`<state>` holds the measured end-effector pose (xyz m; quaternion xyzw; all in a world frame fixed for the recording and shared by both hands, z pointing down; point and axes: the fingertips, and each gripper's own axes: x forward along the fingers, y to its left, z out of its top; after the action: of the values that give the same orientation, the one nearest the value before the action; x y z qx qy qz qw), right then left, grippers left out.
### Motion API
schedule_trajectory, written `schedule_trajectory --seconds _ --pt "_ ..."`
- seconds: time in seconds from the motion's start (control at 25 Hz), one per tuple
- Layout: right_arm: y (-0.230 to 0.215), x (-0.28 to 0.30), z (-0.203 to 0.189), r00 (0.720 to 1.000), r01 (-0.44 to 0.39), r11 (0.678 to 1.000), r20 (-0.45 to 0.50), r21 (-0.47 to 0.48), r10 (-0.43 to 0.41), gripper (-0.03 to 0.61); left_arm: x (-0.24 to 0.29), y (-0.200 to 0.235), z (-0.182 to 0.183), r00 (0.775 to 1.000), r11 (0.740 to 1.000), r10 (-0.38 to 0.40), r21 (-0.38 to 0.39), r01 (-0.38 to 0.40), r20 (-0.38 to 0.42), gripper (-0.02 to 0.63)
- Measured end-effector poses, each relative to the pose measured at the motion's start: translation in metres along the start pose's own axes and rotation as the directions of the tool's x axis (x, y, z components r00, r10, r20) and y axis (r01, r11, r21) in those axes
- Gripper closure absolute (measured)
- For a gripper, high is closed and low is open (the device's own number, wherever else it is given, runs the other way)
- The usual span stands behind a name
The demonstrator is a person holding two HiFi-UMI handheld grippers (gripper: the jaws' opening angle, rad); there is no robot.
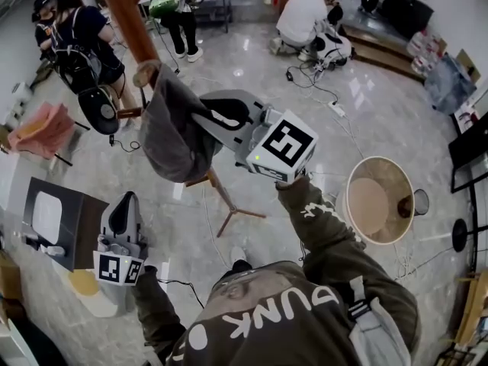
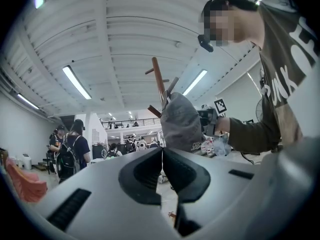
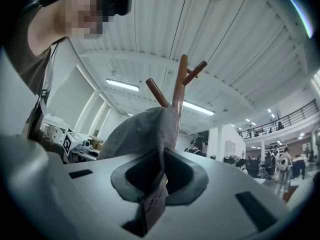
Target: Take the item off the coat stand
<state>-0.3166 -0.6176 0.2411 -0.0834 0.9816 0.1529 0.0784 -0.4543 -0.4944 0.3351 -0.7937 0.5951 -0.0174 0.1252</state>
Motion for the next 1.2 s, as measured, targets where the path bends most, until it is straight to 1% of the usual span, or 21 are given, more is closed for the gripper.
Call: schedule_trajectory --seconds 0.04,0.08,0.24,0.48,0.8,1.04,1.2 --pt "-0.001 -0.001 0.001 1.000 0.004 1.000 -0.005 -0.014 -0.004 0.553 0.001 0.000 0.000 1.000 1.000 0.001 0.000 -0.001 -0.002 0.609" --pt "-0.002 -0.002 0.002 1.000 0.007 1.000 -0.009 -0.025 -0.007 0.565 0.002 -0.001 0.000 1.000 1.000 0.002 0.000 -0.002 -0.004 0.609" --pt "-0.002 0.001 0.002 1.000 0.009 1.000 -0.014 -0.029 -0.010 0.565 0.000 0.004 -0.003 1.000 1.000 0.003 0.000 -0.003 -0.007 0.609" --pt "0.000 -0.005 0.014 1.000 0.021 0.999 0.019 -0.030 -0.020 0.565 -0.003 0.004 -0.003 1.000 1.000 0.002 0.003 -0.002 -0.003 0.609" --pt "0.004 -0.017 0.050 0.996 0.031 0.998 0.081 -0.046 -0.027 0.565 -0.008 -0.003 0.006 1.000 1.000 -0.007 0.011 0.006 0.007 0.609" --pt "0.017 -0.031 0.079 0.991 0.016 0.998 0.130 -0.069 -0.007 0.565 -0.016 -0.014 0.014 1.000 1.000 -0.009 0.025 0.009 0.020 0.609" --pt "0.028 -0.043 0.092 0.989 0.005 0.997 0.145 -0.073 0.006 0.565 -0.023 -0.024 0.022 1.000 0.999 -0.008 0.032 0.007 0.023 0.609"
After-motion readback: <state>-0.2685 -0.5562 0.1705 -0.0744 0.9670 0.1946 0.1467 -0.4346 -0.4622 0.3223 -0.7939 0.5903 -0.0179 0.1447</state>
